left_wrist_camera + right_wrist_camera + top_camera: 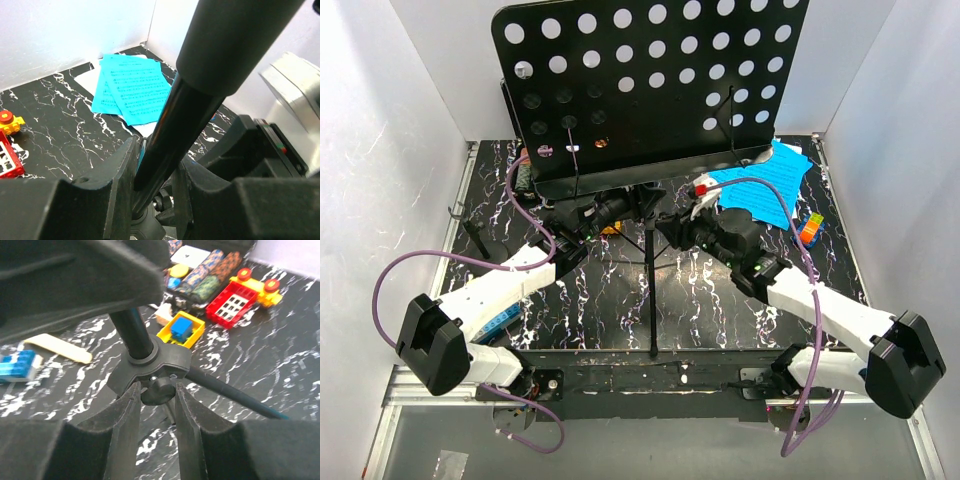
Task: Pack up the instrument practice props
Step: Unscrew the knob on the music stand.
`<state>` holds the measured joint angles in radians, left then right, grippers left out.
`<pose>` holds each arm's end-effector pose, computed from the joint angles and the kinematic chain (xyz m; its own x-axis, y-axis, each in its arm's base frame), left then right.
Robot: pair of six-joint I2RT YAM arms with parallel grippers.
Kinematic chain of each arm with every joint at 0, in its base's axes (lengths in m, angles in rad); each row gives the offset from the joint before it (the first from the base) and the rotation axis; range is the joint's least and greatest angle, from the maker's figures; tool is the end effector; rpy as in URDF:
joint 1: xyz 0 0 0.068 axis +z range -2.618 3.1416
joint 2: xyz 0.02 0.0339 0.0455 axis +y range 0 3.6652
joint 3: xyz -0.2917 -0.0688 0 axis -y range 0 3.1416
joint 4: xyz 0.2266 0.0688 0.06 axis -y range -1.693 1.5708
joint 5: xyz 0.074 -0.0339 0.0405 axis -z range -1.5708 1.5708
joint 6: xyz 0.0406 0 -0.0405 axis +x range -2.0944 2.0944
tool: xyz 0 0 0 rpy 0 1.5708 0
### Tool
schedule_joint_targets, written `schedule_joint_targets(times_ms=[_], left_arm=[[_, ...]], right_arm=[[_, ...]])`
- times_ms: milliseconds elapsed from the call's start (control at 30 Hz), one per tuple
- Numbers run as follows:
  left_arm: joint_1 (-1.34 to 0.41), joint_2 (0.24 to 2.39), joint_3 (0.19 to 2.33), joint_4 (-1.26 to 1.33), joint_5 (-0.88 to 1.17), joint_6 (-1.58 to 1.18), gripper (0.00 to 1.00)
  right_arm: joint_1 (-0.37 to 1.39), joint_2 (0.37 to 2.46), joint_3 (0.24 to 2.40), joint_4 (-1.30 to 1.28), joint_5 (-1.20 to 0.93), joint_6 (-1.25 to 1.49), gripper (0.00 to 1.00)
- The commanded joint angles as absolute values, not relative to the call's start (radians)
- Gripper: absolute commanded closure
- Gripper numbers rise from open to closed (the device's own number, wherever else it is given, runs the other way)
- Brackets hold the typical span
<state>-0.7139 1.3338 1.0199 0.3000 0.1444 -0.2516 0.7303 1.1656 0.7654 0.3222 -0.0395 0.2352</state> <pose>0.2227 -0.2007 0.3826 -0.1986 -0.1539 -0.9679 0.7303 0.6354 -0.2509 0.1861 0.1688 0.3396 -0.2186 0.1168 -0.9688 -0.6632 0.7105 0.2353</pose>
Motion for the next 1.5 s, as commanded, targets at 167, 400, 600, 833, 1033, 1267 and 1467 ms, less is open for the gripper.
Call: schedule_joint_targets(times_ms=[167, 400, 600, 833, 1033, 1267, 1467], left_arm=[[-0.721, 1.290, 1.003, 0.270, 0.147, -0.425, 1.00], [-0.719, 1.308, 1.000, 0.296, 0.152, -0.436, 1.00], [-0.719, 1.322, 1.029, 0.284, 0.126, -0.414, 1.00], [-0.721, 1.322, 1.058, 0.281, 0.026, -0.382, 1.00], [-0.726, 1.298, 1.055, 0.264, -0.112, -0.356, 1.00], [-0.753, 1.264, 1.022, 0.252, -0.189, -0.313, 1.00], [-0.753, 1.200, 0.953, 0.256, -0.175, -0.301, 1.00]], right_arm=[[0.893, 1.157, 0.689, 0.531, 0.337, -0.312, 0.99], [0.976, 1.129, 0.655, 0.597, 0.462, -0.561, 0.99], [0.979, 1.037, 0.801, 0.261, 0.561, -0.217, 0.61], [0.948, 0.988, 0.864, 0.002, 0.462, 0.256, 0.24], [0.856, 0.973, 0.841, -0.046, 0.278, 0.615, 0.20], [0.655, 1.061, 0.885, -0.017, -0.167, 0.919, 0.19], [0.473, 1.166, 0.902, 0.066, -0.509, 0.998, 0.22]])
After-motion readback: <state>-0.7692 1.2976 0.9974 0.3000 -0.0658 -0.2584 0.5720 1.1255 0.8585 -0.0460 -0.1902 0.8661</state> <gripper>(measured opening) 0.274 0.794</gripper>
